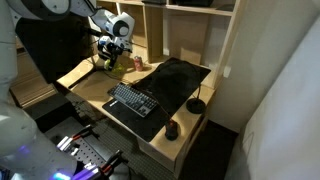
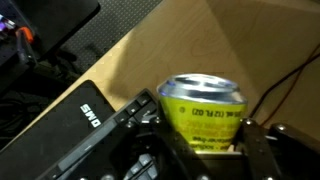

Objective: Pick the two bottles and move them to the left on the desk, then turn on the desk lamp

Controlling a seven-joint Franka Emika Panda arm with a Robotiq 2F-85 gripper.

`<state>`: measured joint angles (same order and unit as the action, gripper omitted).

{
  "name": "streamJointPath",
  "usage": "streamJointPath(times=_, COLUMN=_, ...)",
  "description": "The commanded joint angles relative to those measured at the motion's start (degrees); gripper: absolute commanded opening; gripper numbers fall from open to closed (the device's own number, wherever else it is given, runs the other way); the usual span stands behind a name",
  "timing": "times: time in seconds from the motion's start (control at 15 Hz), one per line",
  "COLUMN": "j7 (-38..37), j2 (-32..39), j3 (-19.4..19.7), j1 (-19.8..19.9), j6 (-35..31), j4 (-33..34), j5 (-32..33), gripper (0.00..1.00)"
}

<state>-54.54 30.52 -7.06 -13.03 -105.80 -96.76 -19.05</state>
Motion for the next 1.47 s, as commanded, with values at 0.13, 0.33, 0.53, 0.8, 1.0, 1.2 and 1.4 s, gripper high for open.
streamJointPath(times=0.13, j7=-2.5, j2=6.4, j3=0.5, j1=-5.8, j6=-19.7, j4=1.4, j5=1.3, gripper=0.27)
streamJointPath(times=0.33, j7=-4.0, j2=6.6, j3=0.0, j1=-6.0, j6=-22.0, j4=0.5, j5=2.1, gripper=0.27)
streamJointPath(times=0.53, j7=-4.6, j2=7.3, j3=0.0, j1=-6.3, j6=-22.8, j4=0.6, j5=2.5, gripper=0.27)
streamJointPath(times=0.8, j7=-8.5, j2=11.1, j3=0.3, j1=-6.2, j6=-26.3, j4=3.6, j5=0.7, gripper=0.27)
streamJointPath(times=1.0, j7=-11.5, j2=13.3, j3=0.4, j1=-6.2, j6=-30.4, j4=5.6, j5=0.4, gripper=0.27)
streamJointPath(times=1.2, j7=-14.6, j2=15.6, j3=1.5, j1=-7.2, j6=-33.5, j4=7.4, j5=2.3, gripper=0.27)
streamJointPath(times=1.4, j7=-16.2, j2=17.1, j3=2.0, j1=-7.5, j6=-35.6, j4=8.2, j5=3.3, gripper=0.27)
